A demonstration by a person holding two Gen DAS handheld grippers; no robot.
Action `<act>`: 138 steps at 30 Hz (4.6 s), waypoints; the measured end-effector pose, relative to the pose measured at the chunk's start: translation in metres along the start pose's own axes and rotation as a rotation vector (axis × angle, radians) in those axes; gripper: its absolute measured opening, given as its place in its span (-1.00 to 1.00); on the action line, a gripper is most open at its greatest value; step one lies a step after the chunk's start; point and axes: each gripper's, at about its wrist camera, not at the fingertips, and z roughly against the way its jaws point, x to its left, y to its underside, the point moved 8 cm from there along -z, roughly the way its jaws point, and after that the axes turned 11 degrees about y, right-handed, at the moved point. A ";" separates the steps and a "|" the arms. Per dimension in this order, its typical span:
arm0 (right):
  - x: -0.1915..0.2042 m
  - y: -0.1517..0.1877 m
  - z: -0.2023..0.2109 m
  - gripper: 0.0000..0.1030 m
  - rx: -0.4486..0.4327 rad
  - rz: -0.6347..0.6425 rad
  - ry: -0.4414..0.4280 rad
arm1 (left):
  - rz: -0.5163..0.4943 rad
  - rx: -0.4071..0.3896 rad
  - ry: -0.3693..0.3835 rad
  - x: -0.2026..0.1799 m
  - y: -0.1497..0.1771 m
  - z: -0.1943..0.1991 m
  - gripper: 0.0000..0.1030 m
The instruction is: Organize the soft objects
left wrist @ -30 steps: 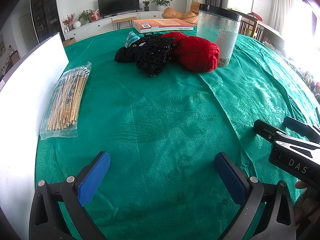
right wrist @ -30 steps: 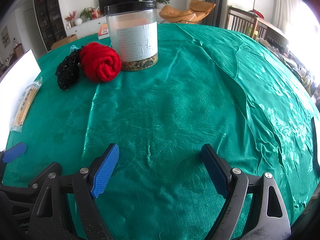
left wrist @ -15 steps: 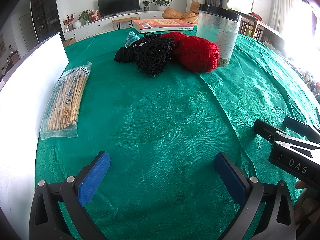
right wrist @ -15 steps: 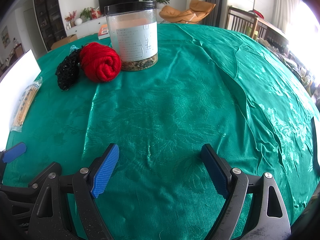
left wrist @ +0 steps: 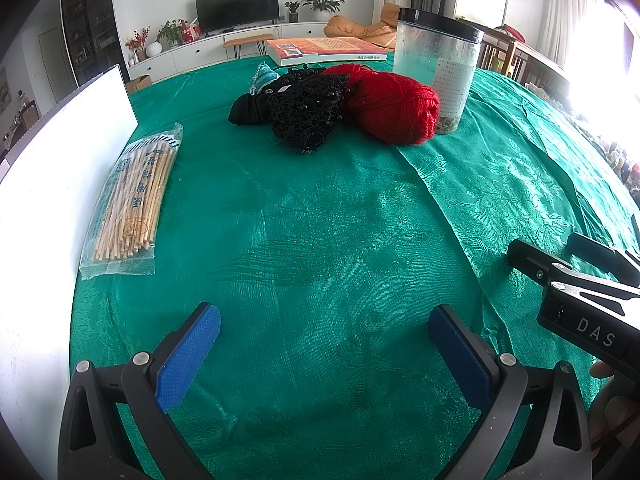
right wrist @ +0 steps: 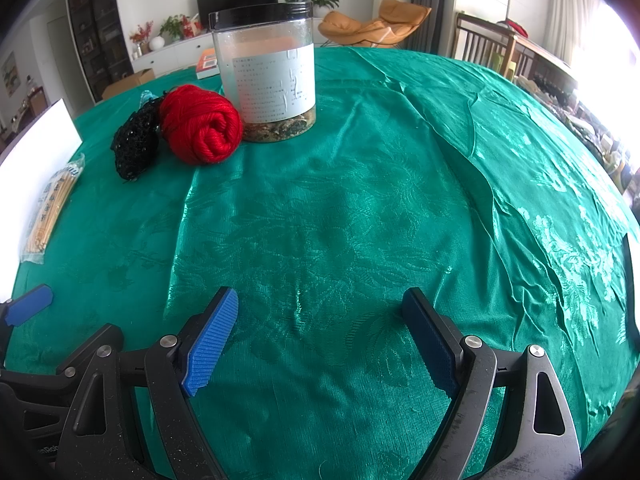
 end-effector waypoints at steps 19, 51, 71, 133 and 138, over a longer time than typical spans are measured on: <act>0.000 0.000 0.000 0.68 0.000 0.000 0.000 | 0.000 0.000 0.000 0.000 0.000 0.000 1.00; 0.000 0.000 0.000 0.68 0.000 0.000 0.000 | 0.000 0.000 0.001 0.000 0.000 0.000 1.00; 0.000 0.000 0.000 0.68 0.000 0.000 -0.001 | -0.002 0.003 -0.005 0.001 -0.002 0.000 1.00; 0.000 0.000 0.000 0.68 0.000 0.001 -0.001 | 0.142 -0.030 -0.113 0.062 -0.024 -0.003 1.00; 0.000 0.000 0.000 0.68 0.000 0.001 -0.001 | 0.142 -0.030 -0.113 0.062 -0.025 -0.003 1.00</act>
